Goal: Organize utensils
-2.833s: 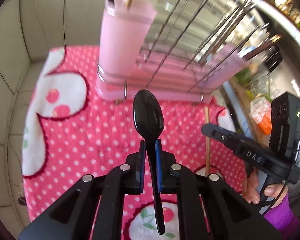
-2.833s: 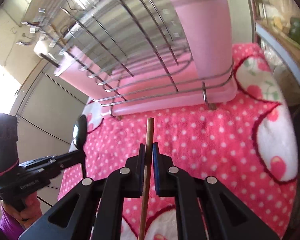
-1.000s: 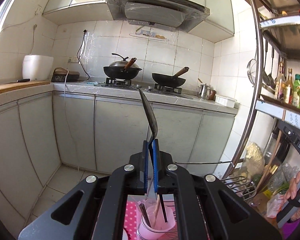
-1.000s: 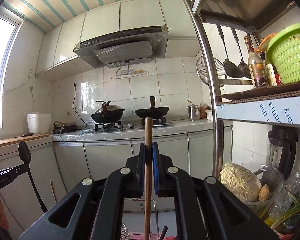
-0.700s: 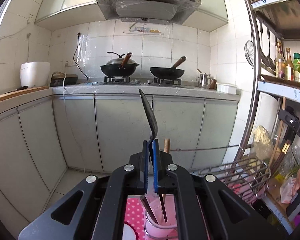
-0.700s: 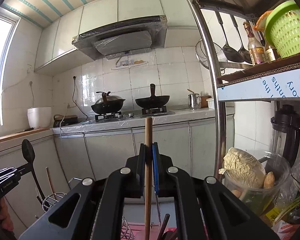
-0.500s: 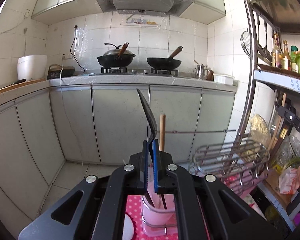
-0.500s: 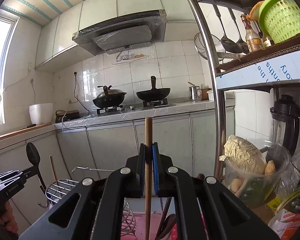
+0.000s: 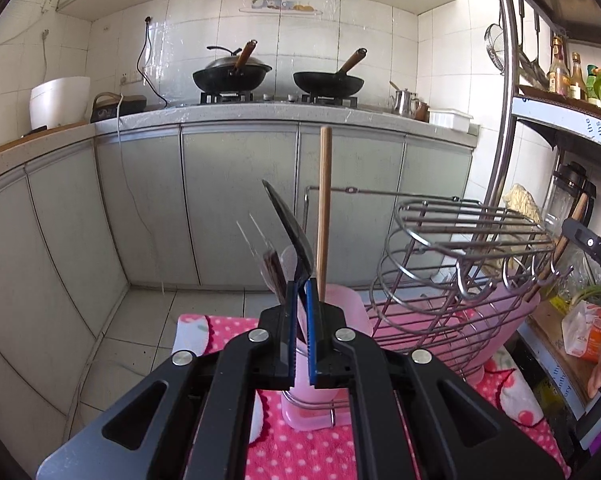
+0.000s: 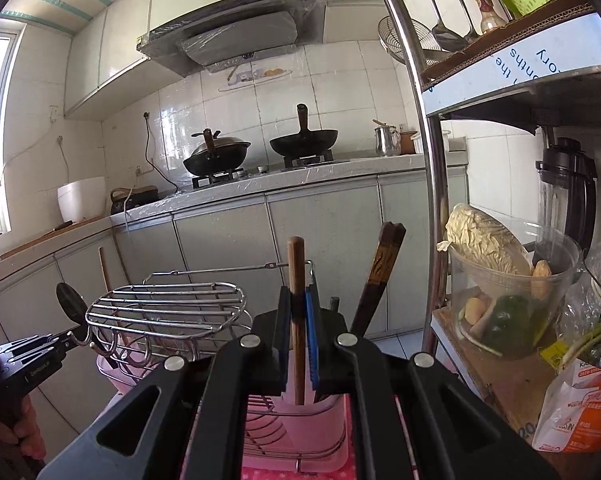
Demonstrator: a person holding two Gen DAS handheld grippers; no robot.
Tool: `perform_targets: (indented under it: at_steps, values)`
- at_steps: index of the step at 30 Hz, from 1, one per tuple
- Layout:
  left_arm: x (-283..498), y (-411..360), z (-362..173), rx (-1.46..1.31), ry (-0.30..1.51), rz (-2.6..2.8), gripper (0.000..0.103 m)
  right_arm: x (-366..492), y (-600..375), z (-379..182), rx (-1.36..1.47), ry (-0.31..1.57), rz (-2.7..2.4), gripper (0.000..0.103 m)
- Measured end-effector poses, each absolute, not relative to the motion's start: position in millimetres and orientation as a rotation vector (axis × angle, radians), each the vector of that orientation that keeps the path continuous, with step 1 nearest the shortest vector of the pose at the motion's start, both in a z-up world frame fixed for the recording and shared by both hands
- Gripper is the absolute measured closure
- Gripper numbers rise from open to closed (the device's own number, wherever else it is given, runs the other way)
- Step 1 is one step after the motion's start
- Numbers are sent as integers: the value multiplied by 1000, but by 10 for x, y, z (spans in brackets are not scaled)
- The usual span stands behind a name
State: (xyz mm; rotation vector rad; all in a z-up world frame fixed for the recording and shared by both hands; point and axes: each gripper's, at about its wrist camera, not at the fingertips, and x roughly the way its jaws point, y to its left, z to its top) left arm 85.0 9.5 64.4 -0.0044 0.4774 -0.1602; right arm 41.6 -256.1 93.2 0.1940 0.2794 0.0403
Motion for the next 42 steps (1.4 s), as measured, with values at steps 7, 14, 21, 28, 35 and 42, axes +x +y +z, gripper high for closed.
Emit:
perform_targets:
  at_steps: [7,14,21,28,35,42]
  values:
    - [813,91,619,1,497,-171,99,451,-2546,931,201,340,60,81]
    - [701,104,705,-7,489,-196,97,323,-2546,947,202,333,42,60]
    - [557,175,783,-49,474,-209,75,165,-2572,970,202,336,35,60]
    - [426,189,754,-92,515,-232,71,-15,-2548,868,229,382,57,60]
    - [284,121,646,-113,575,-232,68,-146,-2330,652,214,468,104,60]
    - [198,69,539,-113,629,-212,67,-224,-2113,527,200,527,128,60]
